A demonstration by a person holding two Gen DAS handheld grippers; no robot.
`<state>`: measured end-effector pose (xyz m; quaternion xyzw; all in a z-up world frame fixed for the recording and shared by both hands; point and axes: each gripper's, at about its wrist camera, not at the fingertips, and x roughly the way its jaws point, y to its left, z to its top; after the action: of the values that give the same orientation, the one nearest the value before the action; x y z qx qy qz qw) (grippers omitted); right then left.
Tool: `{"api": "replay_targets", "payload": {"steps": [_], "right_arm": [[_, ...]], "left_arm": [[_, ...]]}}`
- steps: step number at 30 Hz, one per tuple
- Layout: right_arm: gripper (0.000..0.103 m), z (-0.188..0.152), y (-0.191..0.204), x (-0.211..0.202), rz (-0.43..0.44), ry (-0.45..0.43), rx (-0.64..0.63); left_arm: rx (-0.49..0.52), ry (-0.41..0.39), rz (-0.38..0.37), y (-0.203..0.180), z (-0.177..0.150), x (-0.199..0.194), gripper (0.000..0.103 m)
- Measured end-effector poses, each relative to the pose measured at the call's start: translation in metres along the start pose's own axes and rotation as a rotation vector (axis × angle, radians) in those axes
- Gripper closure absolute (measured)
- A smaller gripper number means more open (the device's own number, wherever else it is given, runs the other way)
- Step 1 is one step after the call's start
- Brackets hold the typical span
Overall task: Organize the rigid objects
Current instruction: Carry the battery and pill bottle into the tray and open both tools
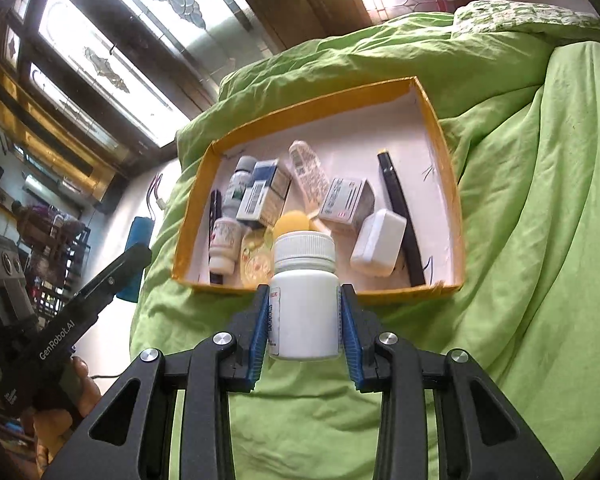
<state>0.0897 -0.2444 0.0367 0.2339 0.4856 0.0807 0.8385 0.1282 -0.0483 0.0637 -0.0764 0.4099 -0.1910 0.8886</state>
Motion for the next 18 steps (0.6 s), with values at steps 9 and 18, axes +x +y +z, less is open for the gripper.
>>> {"api": "replay_targets", "payload": {"steps": [9, 18], "right_arm": [[0.073, 0.058, -0.037, 0.006, 0.031, -0.086, 0.149], [0.073, 0.086, -0.083, 0.036, 0.133, -0.101, 0.356]], "left_arm": [[0.011, 0.071, -0.054, -0.038, 0.042, 0.076, 0.069], [-0.046, 0.126, -0.059, -0.046, 0.056, 0.150, 0.069]]}}
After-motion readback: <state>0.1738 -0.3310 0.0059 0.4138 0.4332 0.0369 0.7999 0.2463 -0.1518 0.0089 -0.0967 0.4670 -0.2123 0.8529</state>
